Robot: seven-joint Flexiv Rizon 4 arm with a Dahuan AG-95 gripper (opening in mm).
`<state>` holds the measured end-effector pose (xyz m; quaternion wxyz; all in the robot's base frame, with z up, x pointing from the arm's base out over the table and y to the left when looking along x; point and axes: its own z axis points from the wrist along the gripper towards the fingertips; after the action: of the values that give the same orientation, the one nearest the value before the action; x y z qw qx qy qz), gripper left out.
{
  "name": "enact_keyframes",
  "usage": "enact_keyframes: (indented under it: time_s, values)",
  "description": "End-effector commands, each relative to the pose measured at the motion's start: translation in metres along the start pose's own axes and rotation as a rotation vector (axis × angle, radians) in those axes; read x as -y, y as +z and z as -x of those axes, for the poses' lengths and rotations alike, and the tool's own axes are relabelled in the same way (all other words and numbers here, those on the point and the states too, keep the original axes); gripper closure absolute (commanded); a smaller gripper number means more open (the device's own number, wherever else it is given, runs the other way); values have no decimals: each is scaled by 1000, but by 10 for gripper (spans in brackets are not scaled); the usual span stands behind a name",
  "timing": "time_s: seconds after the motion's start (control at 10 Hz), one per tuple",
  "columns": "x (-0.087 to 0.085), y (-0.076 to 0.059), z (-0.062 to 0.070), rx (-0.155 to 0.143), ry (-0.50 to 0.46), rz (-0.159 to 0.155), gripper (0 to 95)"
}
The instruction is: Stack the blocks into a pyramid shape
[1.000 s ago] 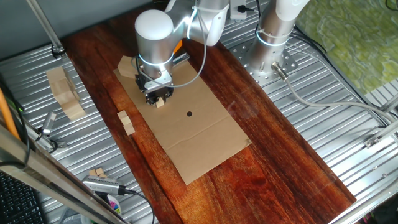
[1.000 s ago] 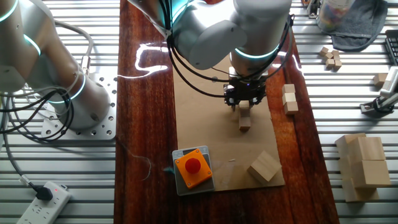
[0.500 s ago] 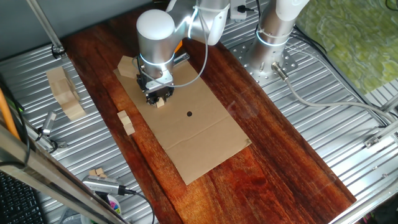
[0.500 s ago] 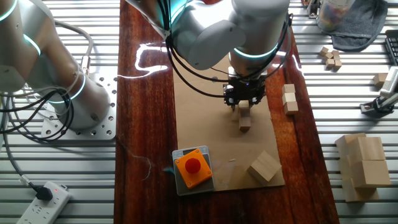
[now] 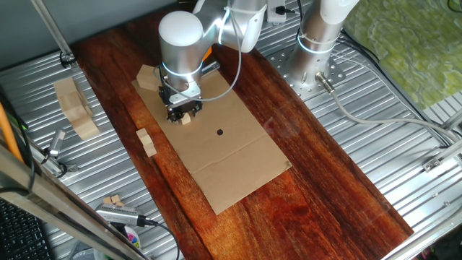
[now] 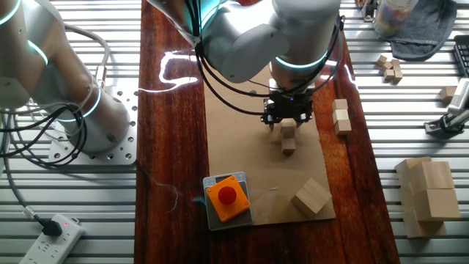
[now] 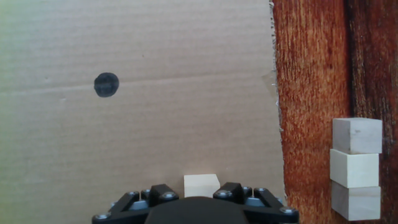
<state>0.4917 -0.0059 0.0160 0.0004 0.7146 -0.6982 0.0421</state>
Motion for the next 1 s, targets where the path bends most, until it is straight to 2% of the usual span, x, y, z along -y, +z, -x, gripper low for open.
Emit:
enact_keyframes:
  time_s: [0.1,0.6,0.8,1.0]
  values:
    - [-1,-4,1,3,1,8,380]
    - [5,-31,-3,4,2,33,380]
    - [21,-46,-7,-9,5,45,380]
    - [38,-52,-7,-19,13,50,380]
